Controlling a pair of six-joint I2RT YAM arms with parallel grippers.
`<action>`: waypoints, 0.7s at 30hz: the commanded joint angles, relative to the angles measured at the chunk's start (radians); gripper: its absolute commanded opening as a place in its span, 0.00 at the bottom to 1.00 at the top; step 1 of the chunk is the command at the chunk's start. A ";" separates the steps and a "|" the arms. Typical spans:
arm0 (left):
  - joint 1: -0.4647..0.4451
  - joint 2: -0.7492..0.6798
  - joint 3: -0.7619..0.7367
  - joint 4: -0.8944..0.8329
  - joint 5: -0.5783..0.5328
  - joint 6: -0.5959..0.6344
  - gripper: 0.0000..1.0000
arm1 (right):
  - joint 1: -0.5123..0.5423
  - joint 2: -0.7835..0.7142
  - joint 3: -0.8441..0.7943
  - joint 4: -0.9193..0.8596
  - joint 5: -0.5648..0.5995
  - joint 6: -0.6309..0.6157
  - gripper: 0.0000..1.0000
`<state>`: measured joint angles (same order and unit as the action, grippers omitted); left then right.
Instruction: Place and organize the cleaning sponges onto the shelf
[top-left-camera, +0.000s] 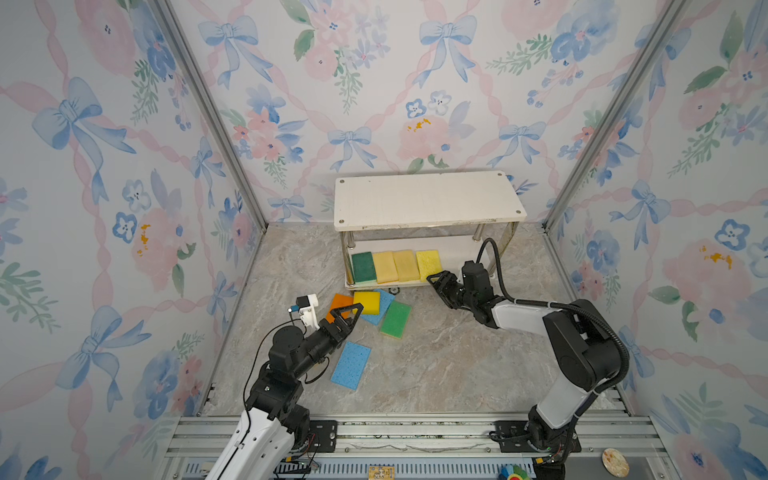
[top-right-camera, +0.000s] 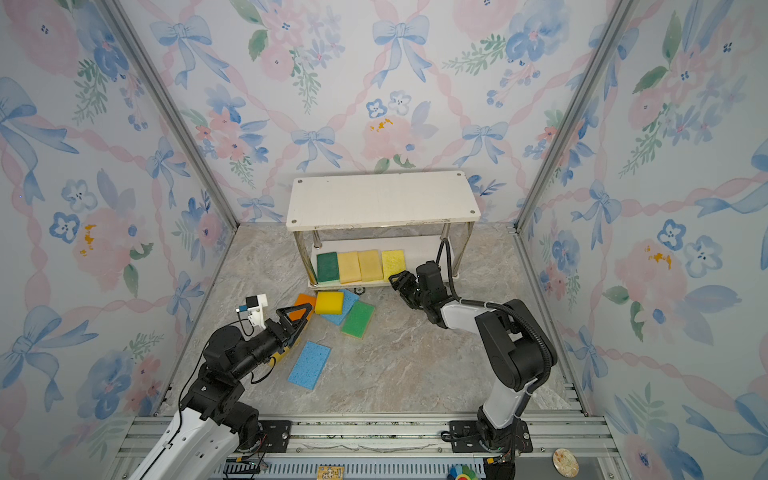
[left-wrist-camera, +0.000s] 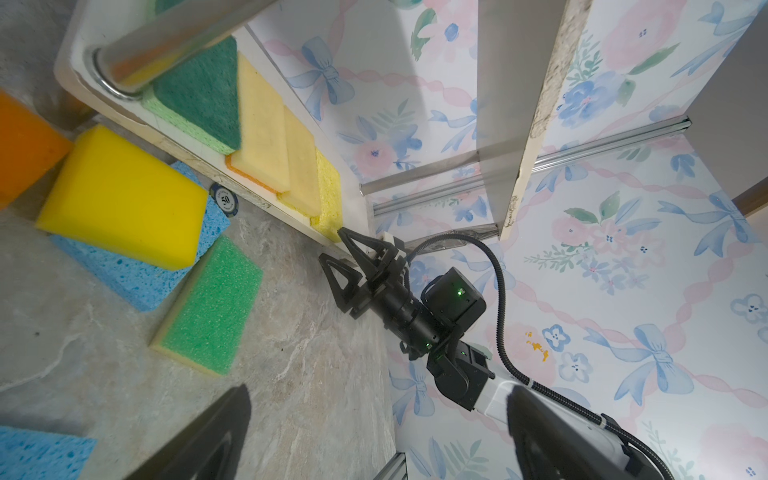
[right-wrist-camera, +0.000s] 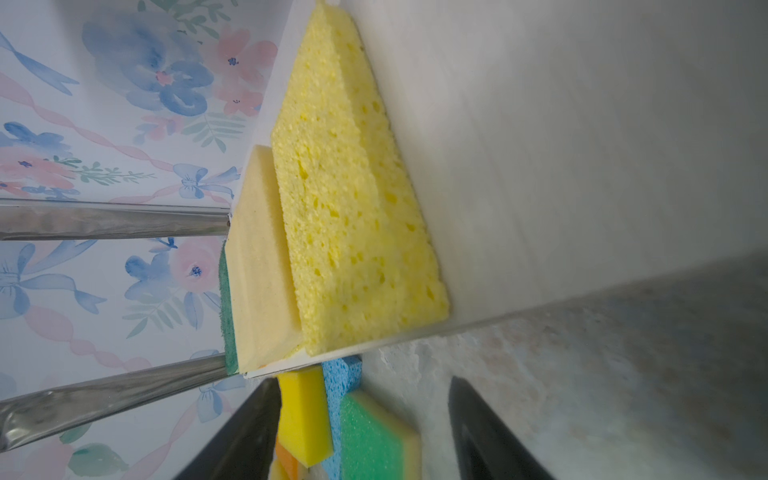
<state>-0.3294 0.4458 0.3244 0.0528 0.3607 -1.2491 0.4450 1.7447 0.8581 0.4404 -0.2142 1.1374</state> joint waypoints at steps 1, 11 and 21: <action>0.011 -0.007 -0.022 -0.003 0.015 0.015 0.98 | -0.007 0.016 0.057 -0.003 -0.005 -0.016 0.67; 0.020 0.009 -0.024 -0.003 0.022 0.026 0.98 | -0.024 0.052 0.108 -0.035 -0.007 -0.039 0.66; 0.026 0.008 -0.031 -0.004 0.029 0.032 0.98 | -0.026 0.044 0.130 -0.072 -0.010 -0.068 0.65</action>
<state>-0.3084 0.4545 0.3088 0.0498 0.3687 -1.2484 0.4259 1.7912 0.9649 0.4068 -0.2180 1.1019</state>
